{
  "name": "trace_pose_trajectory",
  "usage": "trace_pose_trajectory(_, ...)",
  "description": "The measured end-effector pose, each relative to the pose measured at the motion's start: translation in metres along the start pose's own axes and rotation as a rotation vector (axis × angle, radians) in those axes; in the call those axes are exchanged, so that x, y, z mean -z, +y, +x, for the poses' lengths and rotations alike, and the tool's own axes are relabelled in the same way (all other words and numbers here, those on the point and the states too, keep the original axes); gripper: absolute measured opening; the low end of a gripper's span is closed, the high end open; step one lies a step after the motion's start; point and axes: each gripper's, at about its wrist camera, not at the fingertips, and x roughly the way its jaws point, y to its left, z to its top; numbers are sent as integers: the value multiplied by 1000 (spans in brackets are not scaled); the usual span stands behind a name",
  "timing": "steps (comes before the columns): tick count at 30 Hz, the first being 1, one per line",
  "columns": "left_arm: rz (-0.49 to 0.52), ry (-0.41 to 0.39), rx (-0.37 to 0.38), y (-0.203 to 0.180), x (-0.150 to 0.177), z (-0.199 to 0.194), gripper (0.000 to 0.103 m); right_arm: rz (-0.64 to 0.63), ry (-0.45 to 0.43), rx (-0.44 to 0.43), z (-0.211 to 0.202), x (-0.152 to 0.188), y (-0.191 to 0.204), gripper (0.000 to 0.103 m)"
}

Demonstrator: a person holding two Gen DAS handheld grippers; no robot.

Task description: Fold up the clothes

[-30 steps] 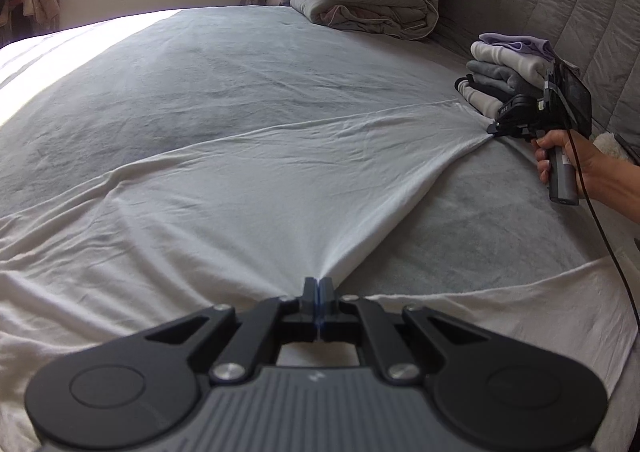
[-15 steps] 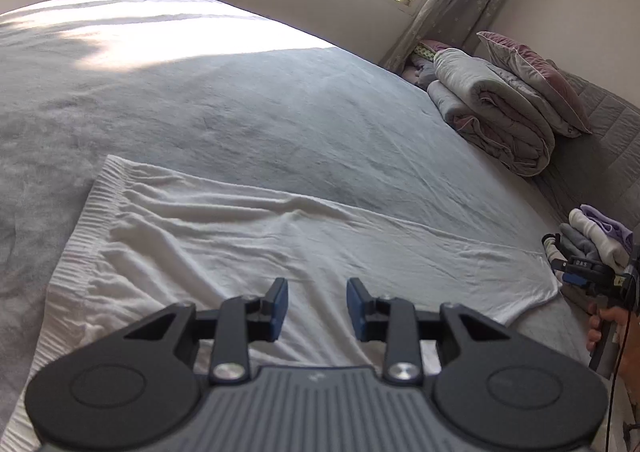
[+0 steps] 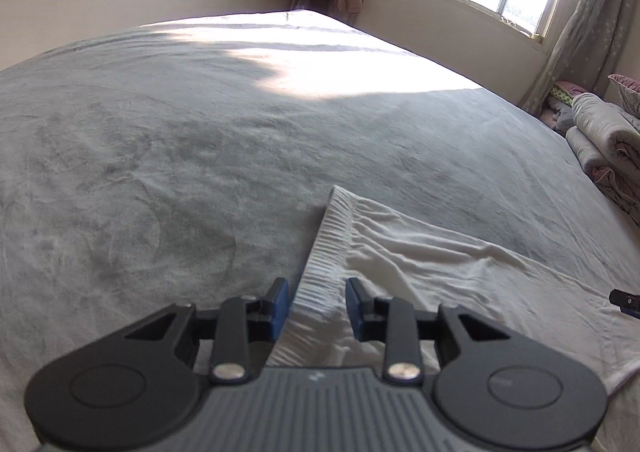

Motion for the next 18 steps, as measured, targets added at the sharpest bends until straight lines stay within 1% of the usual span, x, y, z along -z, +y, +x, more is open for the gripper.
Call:
trace_pose_trajectory(3, 16, 22, 8, 5, 2, -1, 31, -52, 19, -83, 0, 5, 39, 47)
trace_pose_trajectory(5, 64, 23, -30, 3, 6, -3, 33, -83, 33, -127, -2, 9, 61, 47)
trace_pose_trajectory(7, 121, 22, -79, 0, 10, -4, 33, -123, 49, -146, -4, 16, 78, 47)
trace_pose_trajectory(8, 131, 21, -94, 0, 11, -6, 35, -137, 52, -143, -7, 18, 80, 47)
trace_pose_trajectory(9, 118, 17, -94, 2, 11, -9, 35, -151, 54, -140, -9, 21, 83, 47)
trace_pose_trajectory(11, 83, 2, -84, 7, 10, -18, 34, -177, 59, -134, -15, 25, 88, 47)
trace_pose_trajectory(14, 52, -26, -52, 12, 9, -31, 33, -171, 56, -117, -29, 29, 84, 47)
trace_pose_trajectory(18, 25, -28, 48, 9, 12, -42, 33, -128, 56, -93, -52, 38, 72, 47)
